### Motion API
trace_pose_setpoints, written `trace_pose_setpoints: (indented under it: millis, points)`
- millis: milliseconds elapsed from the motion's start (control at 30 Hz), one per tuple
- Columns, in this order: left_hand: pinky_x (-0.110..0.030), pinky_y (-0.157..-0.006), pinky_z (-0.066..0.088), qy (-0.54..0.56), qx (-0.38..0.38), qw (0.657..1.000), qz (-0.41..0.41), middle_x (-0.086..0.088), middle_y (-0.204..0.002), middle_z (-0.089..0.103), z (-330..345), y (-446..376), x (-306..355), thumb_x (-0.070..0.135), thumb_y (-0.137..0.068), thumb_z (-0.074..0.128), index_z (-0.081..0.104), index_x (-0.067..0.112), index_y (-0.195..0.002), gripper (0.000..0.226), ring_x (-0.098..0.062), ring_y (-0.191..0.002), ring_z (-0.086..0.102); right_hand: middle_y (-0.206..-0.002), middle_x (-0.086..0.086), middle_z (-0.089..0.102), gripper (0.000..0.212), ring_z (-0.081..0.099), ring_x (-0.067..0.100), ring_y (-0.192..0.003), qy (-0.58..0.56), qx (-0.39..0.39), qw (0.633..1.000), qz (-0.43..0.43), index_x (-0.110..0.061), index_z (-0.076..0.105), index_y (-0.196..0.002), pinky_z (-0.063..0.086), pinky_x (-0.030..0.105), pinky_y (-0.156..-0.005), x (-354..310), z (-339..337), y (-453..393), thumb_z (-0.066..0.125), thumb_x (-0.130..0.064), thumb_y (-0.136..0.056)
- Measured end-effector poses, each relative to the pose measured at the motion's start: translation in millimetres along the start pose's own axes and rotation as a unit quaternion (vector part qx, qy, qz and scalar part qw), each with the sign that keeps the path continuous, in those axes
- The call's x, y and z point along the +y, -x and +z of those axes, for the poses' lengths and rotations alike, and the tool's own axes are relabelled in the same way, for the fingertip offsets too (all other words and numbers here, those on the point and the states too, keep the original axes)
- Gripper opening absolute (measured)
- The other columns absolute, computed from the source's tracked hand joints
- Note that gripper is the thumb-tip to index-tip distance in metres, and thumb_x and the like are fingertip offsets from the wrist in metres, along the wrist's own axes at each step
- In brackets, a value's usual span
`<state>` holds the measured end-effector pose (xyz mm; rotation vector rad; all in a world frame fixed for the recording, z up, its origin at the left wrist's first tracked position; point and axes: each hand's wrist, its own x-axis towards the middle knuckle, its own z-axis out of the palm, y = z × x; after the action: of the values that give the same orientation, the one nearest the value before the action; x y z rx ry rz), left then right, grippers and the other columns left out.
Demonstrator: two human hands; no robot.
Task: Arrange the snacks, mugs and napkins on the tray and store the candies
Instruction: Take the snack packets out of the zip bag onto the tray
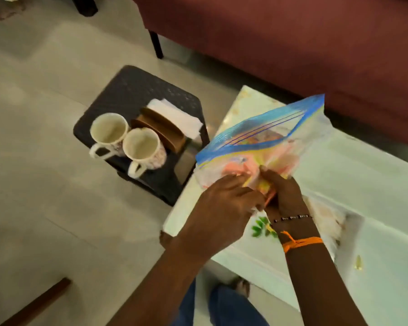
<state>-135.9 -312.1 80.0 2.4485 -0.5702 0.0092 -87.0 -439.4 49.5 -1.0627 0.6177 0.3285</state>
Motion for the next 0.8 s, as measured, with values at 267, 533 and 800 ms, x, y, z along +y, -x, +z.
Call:
trace_pose_setpoints:
  millis: [267,533,800]
  points:
    - [-0.038,-0.093,0.038,0.037,0.04,0.987,-0.152,-0.005,-0.128,0.052,30,8,61,0.027,-0.077,0.059,0.047,0.02,-0.125,0.05,-0.024,-0.115,0.047,-0.049,-0.001,0.064,0.03,0.054,0.014,-0.032,0.115,-0.003,0.993,-0.012,-0.002,0.052,-0.106,0.042,0.019,-0.029,19,-114,53,0.047,0.013,-0.08]
    - [-0.026,-0.066,0.044,0.192,-0.094,0.894,-0.394,0.011,-0.083,0.057,54,56,57,0.032,-0.074,0.071,0.053,0.023,-0.107,0.039,-0.013,-0.077,0.056,-0.069,0.013,0.062,0.033,0.062,0.02,-0.047,0.171,-0.068,0.982,0.05,0.001,0.049,-0.115,0.048,0.028,-0.042,67,-143,98,0.047,0.01,-0.084]
    - [-0.022,-0.072,0.045,0.272,-0.024,0.889,-0.368,0.015,-0.073,0.061,64,100,80,0.007,-0.078,0.057,0.063,0.02,-0.102,0.027,-0.01,-0.074,0.06,-0.096,-0.002,0.067,0.025,0.06,-0.01,-0.088,0.256,-0.043,0.966,0.002,-0.024,0.066,-0.096,0.047,0.021,-0.084,85,-121,127,0.041,-0.019,-0.095]
